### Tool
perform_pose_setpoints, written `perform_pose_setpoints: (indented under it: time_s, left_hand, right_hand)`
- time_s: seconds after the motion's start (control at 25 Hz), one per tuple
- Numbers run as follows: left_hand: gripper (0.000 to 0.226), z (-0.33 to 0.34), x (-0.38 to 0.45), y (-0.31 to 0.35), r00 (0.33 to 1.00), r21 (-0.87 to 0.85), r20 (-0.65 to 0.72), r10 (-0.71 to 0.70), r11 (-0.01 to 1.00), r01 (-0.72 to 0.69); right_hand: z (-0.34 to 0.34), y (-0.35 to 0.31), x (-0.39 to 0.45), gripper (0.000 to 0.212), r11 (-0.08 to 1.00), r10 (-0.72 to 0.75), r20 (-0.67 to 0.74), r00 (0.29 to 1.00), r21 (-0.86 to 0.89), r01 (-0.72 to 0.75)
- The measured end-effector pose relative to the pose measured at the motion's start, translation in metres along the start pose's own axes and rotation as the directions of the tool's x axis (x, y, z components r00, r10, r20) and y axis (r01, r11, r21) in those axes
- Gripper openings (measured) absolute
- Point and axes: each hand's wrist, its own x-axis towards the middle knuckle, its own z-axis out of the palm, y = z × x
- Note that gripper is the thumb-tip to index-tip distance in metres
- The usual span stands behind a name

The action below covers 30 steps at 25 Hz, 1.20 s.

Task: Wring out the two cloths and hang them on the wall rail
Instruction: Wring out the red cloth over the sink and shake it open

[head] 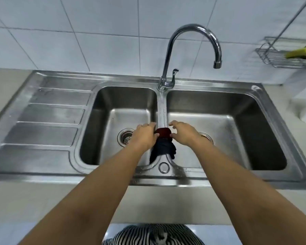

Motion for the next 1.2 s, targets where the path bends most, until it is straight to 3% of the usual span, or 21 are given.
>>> perform_pose_setpoints:
  time_s: [0.24,0.4,0.48,0.56,0.68,0.76,0.92,1.2]
  left_hand:
    - [0.042,0.015,0.021,0.004,1.000,0.016,0.005,-0.003,1.000,0.003]
    - [0.030,0.015,0.028,0.009,0.996,0.145,-0.057,0.061,0.988,-0.052]
    - [0.026,0.005,0.032,0.011,0.993,0.066,-0.097,0.068,0.996,-0.062]
    - [0.021,-0.012,0.034,0.012,0.993,-0.158,-0.115,0.030,0.986,-0.048]
    - [0.013,-0.040,0.031,0.010,0.998,-0.592,-0.063,-0.013,0.805,-0.027]
    - [0.014,-0.060,0.021,0.007,0.997,-0.735,-0.077,0.018,0.675,-0.069]
    - [0.025,-0.089,0.004,0.002,0.995,-0.800,-0.093,0.029,0.593,-0.092]
    - [0.043,-0.084,-0.016,-0.004,0.991,-0.995,0.096,0.088,0.006,0.096]
  right_hand:
    - [0.008,0.004,0.018,0.034,0.992,-0.097,-0.065,0.993,-0.084,0.091]
    - [0.012,-0.001,0.020,0.026,0.989,-0.123,-0.124,0.985,-0.097,0.112]
    - [0.001,-0.007,0.021,0.022,0.996,-0.088,-0.187,0.978,-0.001,0.089]
    - [-0.019,-0.014,0.019,0.022,0.988,-0.018,-0.244,0.970,0.145,0.055]
    - [-0.050,-0.030,0.011,0.029,0.914,0.071,-0.296,0.953,0.402,0.057]
    - [-0.066,-0.047,0.003,0.034,0.864,0.098,-0.361,0.927,0.493,0.100]
    - [-0.091,-0.082,-0.002,0.043,0.774,0.124,-0.425,0.896,0.607,0.181]
    - [-0.087,-0.127,0.002,0.046,0.668,0.217,-0.459,0.861,0.713,0.211]
